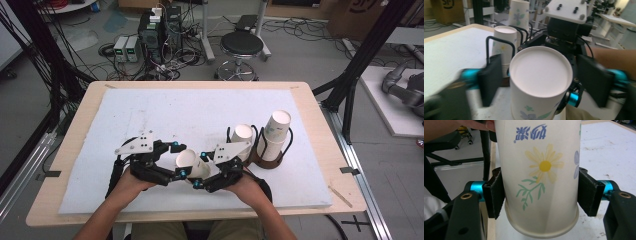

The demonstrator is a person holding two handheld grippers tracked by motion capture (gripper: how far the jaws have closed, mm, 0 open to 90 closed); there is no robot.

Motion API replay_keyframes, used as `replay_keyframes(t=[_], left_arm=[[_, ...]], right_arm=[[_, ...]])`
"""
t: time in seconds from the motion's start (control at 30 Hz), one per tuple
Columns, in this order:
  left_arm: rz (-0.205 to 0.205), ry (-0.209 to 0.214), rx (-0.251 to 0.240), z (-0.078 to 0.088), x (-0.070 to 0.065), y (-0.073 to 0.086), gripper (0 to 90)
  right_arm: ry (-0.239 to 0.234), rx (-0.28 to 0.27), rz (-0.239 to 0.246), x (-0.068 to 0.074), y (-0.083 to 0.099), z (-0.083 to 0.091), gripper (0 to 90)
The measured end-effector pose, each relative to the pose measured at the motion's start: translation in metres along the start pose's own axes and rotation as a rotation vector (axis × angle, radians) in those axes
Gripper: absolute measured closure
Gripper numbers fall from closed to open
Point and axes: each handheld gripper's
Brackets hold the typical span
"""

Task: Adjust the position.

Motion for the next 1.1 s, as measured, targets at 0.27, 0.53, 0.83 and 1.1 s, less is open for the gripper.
replay_keyframes(t=[0.27, 0.53, 0.83, 1.1], left_arm=[[-0.004, -0.007, 0.027, 0.013, 0.007, -0.003, 13.5], [-0.03, -0.019, 0.113, 0.012, 0.008, -0.001, 13.6], [-0.034, -0.013, 0.143, 0.009, 0.008, 0.001, 13.9], [-0.045, -0.002, 0.18, 0.004, 0.006, 0.004, 14.1]], right_arm=[[0.003, 0.064, 0.027, -0.005, -0.006, 0.01, 32.8], [-0.03, 0.194, 0.084, -0.01, -0.019, 0.015, 32.8], [-0.08, 0.321, 0.123, -0.013, -0.032, 0.011, 32.8], [-0.118, 0.425, 0.167, -0.012, -0.043, 0.006, 32.7]])
Point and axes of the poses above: each handheld gripper's, and its own axes: z roughly backward along the jaws, y roughly out of its underside, x roughly to its left, and after that the axes turned 10 degrees about z, right-handed
